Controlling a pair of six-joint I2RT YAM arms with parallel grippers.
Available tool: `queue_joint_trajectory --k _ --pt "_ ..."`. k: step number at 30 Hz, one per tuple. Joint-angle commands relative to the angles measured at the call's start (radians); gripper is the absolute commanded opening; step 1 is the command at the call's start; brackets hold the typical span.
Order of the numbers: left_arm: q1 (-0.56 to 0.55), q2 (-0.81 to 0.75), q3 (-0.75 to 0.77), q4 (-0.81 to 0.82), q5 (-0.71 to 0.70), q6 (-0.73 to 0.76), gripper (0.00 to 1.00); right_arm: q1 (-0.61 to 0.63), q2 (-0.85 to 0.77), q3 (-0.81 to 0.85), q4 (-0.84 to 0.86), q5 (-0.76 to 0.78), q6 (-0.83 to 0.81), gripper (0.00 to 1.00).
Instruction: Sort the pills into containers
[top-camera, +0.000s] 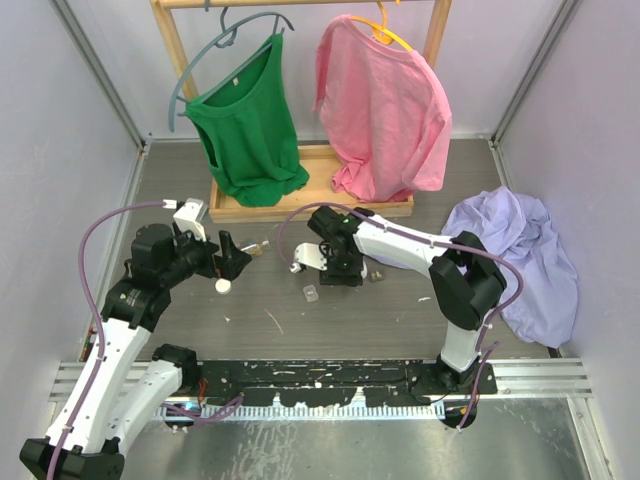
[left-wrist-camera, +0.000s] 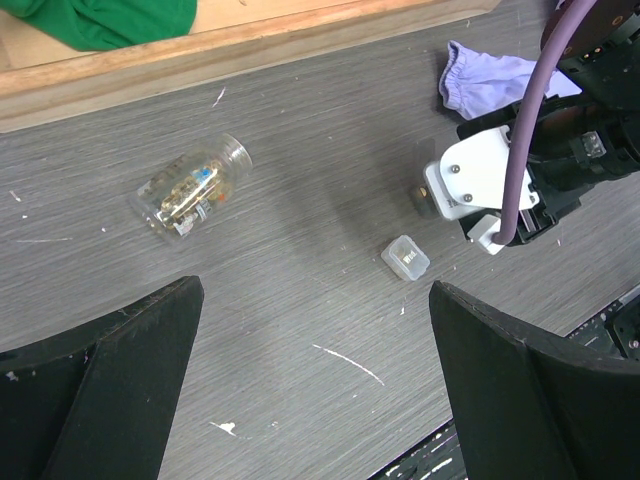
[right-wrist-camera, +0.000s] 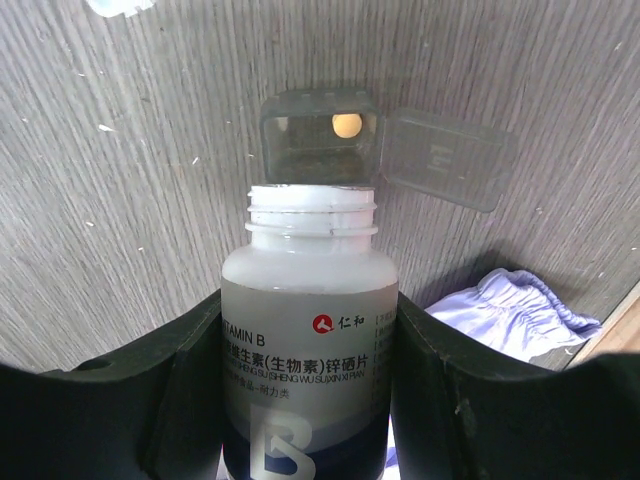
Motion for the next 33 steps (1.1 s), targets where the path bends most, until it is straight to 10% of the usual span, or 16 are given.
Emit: queue_joint_trajectory --k 1,14,33 --pt "0.003 -0.017 -0.002 0.053 0.014 0.005 0.98 -0.007 -0.029 0.06 -0.05 -0.061 -0.009 0.01" --pt "0.003 -0.018 -0.001 0.054 0.018 0.007 0.98 0.01 -0.053 -0.006 0.068 0.053 -0.004 0.01" --pt "0.003 -0.025 0.0 0.049 -0.004 0.016 0.98 -0.058 -0.157 -0.012 0.065 -0.234 0.041 0.01"
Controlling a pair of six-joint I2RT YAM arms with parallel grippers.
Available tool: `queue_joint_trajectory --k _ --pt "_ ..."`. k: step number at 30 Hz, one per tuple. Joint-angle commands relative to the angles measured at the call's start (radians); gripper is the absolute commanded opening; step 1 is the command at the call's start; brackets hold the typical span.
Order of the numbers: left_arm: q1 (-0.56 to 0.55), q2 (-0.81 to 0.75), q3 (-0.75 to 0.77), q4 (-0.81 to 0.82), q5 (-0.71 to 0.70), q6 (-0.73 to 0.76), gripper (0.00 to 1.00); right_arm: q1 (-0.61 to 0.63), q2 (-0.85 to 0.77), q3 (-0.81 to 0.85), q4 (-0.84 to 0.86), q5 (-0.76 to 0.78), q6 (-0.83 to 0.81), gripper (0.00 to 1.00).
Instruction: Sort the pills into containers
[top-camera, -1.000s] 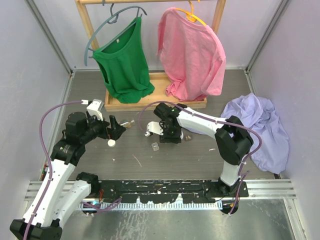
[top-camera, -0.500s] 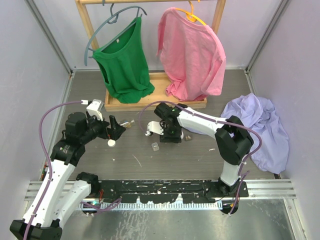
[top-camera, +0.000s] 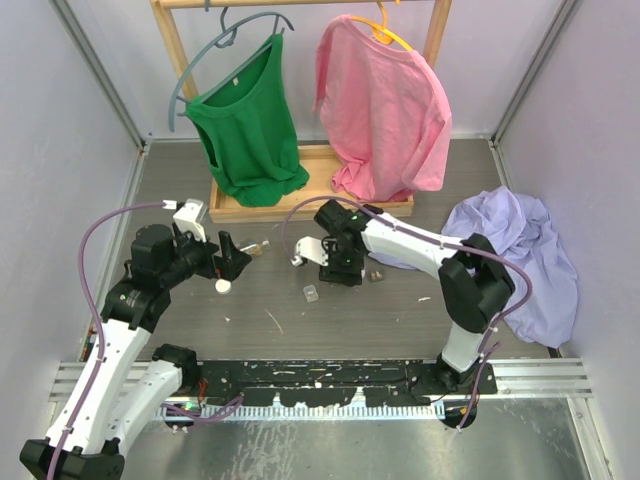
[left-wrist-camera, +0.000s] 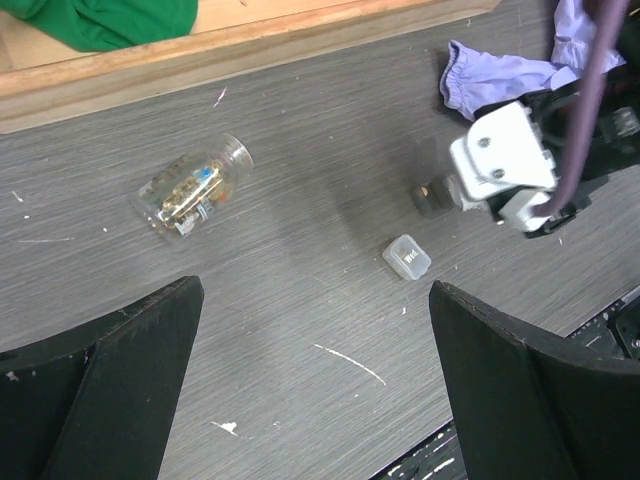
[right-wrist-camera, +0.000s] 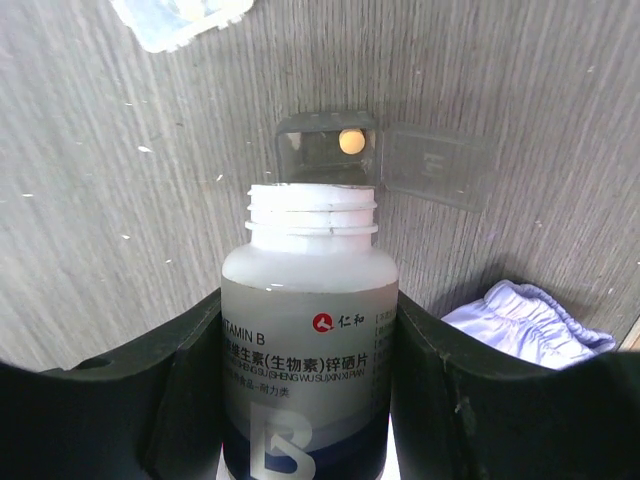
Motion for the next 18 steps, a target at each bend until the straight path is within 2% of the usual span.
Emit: queue_joint_trajectory --k 1,5,9,11,13,15,18 --pt "0.003 -0.024 0.002 0.05 -0.005 0.014 0.98 -0.038 -0.16 -0.008 0.049 -0.198 0.034 0.01" --pt "0.003 -0.035 -0.001 0.06 -0.006 0.019 0.98 -0.078 -0.288 -0.037 0.107 -0.389 0.066 0.01" --pt "0.004 -0.035 -0.001 0.064 -0.036 0.011 0.98 -0.168 -0.379 -0.039 0.196 -0.732 0.155 0.01" --pt "0.003 -0.037 -0.002 0.068 -0.045 -0.042 0.98 -0.198 -0.427 -0.076 0.323 -0.886 0.208 0.01" --pt "0.002 -0.049 -0.021 0.086 -0.019 -0.158 0.98 -0.212 -0.49 -0.156 0.535 -1.027 0.321 0.01" --pt "0.004 -0.067 -0.059 0.099 -0.003 -0.261 0.98 -0.212 -0.558 -0.252 0.817 -1.094 0.529 0.01" --pt "0.002 -0.088 -0.093 0.052 -0.061 -0.359 0.99 -0.212 -0.588 -0.319 1.14 -1.013 0.786 0.01"
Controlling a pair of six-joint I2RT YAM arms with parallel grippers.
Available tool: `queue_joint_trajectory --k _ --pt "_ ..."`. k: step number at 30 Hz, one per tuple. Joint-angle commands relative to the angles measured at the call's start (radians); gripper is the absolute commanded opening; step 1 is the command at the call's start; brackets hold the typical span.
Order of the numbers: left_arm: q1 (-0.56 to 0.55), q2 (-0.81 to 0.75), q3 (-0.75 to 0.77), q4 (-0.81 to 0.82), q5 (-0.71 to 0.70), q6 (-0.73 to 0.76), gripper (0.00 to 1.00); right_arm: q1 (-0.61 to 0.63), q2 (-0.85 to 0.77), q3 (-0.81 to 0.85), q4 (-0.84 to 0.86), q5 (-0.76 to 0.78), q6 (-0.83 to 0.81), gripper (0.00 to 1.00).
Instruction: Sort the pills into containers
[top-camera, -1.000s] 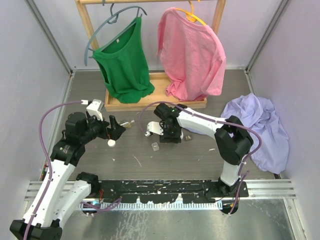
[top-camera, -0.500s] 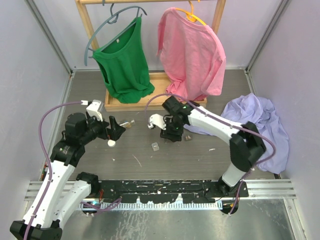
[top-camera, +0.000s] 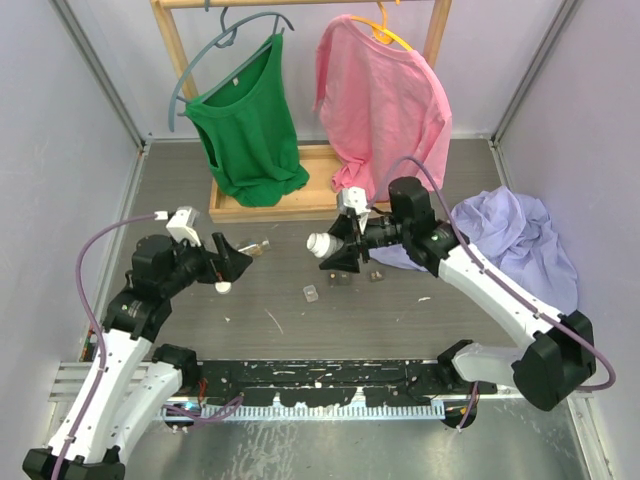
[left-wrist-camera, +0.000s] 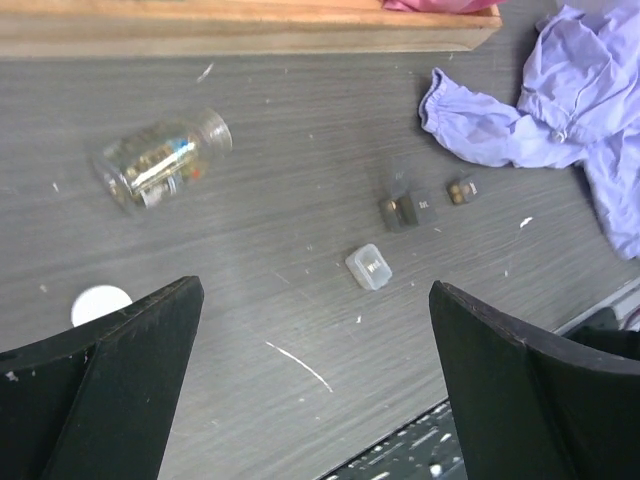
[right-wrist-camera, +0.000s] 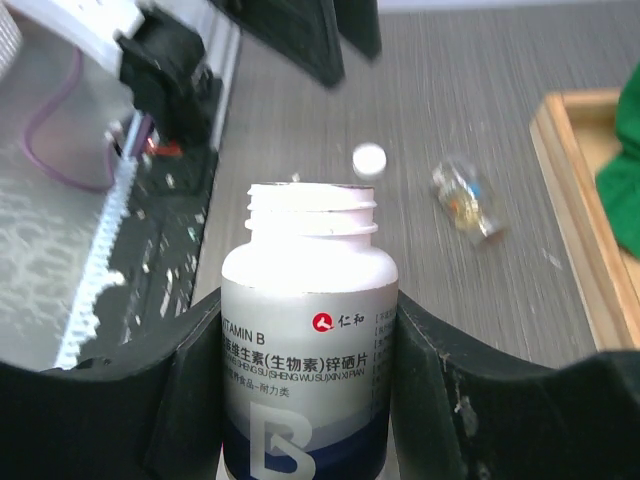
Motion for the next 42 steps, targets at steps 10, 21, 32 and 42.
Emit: queue_joint_trajectory --k 10,21,32,42 --pt "0.003 0.107 -0.026 -0.195 -0.356 -0.267 0.9 0.023 -0.15 -0.42 1.261 -0.12 0.737 0.01" --pt "0.001 0.439 -0.032 -0.086 -0.395 -0.175 0.69 0.0 -0.158 -0.478 1.084 -0.257 0.556 0.01" --pt "0.002 0.614 0.005 -0.036 -0.438 -0.148 0.66 -0.004 -0.135 -0.45 0.97 -0.293 0.477 0.01" --pt "-0.004 0.739 0.056 -0.05 -0.457 -0.152 0.55 -0.003 -0.127 -0.44 0.95 -0.312 0.476 0.01"
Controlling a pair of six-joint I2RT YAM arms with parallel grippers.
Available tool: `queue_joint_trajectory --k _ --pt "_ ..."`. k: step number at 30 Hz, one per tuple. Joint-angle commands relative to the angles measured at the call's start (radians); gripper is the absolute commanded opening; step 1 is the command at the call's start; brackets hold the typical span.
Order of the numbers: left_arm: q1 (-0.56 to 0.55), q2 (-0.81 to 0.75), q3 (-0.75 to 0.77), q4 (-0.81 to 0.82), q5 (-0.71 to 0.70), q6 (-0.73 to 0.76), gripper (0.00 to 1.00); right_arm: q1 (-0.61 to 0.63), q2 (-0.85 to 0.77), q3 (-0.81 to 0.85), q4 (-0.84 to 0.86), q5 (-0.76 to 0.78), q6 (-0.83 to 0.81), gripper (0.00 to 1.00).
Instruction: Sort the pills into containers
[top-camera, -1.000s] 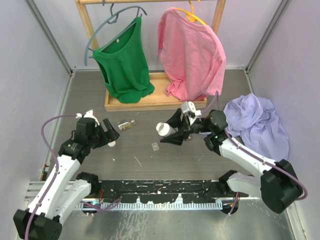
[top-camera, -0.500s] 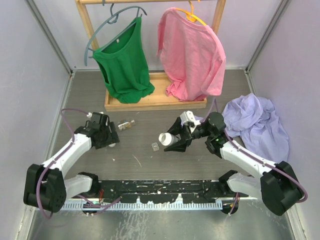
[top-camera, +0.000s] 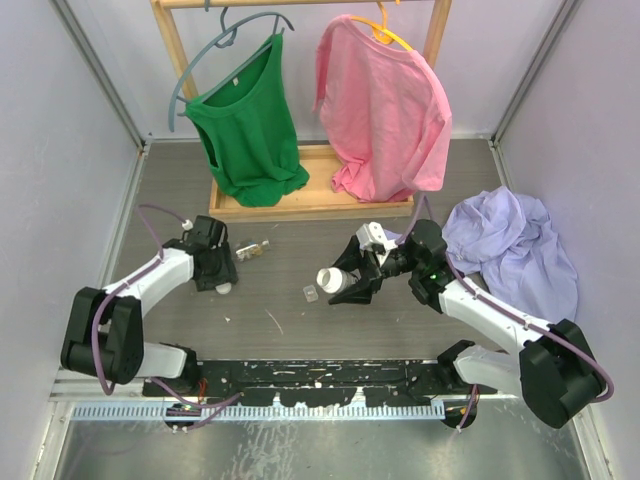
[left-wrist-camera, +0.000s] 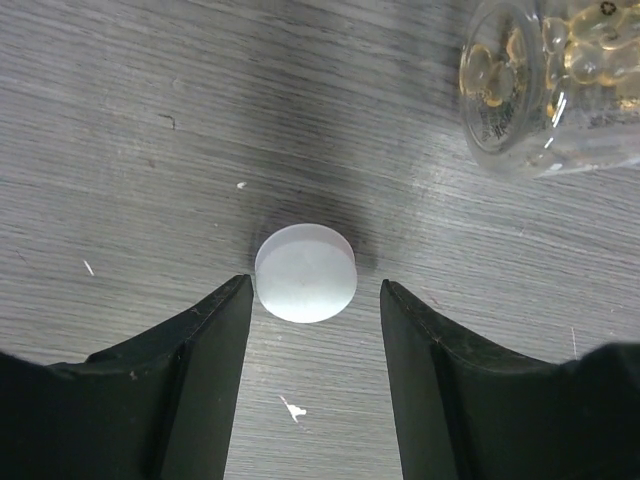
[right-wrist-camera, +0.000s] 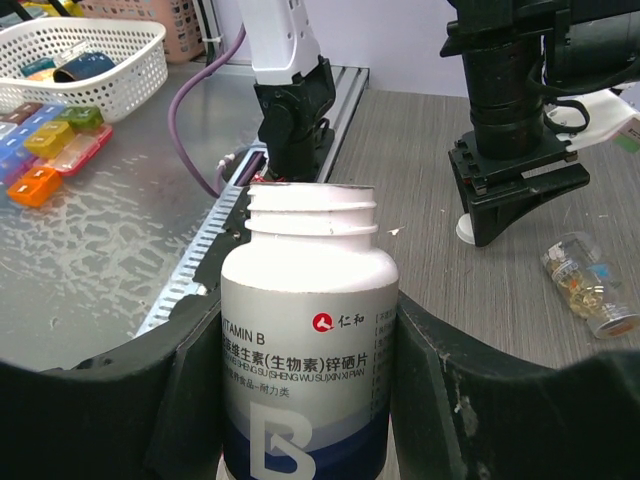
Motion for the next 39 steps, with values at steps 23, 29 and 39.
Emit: queue_joint_trajectory --k 23,29,39 --pt "-0.022 0.082 0.055 -0.01 -0.074 -0.04 0.5 -0.003 -0.006 0.05 0.002 -0.032 -0.013 0.01" --pt "-0.026 0.06 0.041 -0.017 -0.074 -0.049 0.5 -0.003 -0.005 0.05 0.001 -0.032 -0.014 0.01" --pt "-0.038 0.048 0.037 -0.034 -0.082 -0.06 0.5 -0.003 -0.01 0.047 -0.001 -0.03 -0.013 0.01"
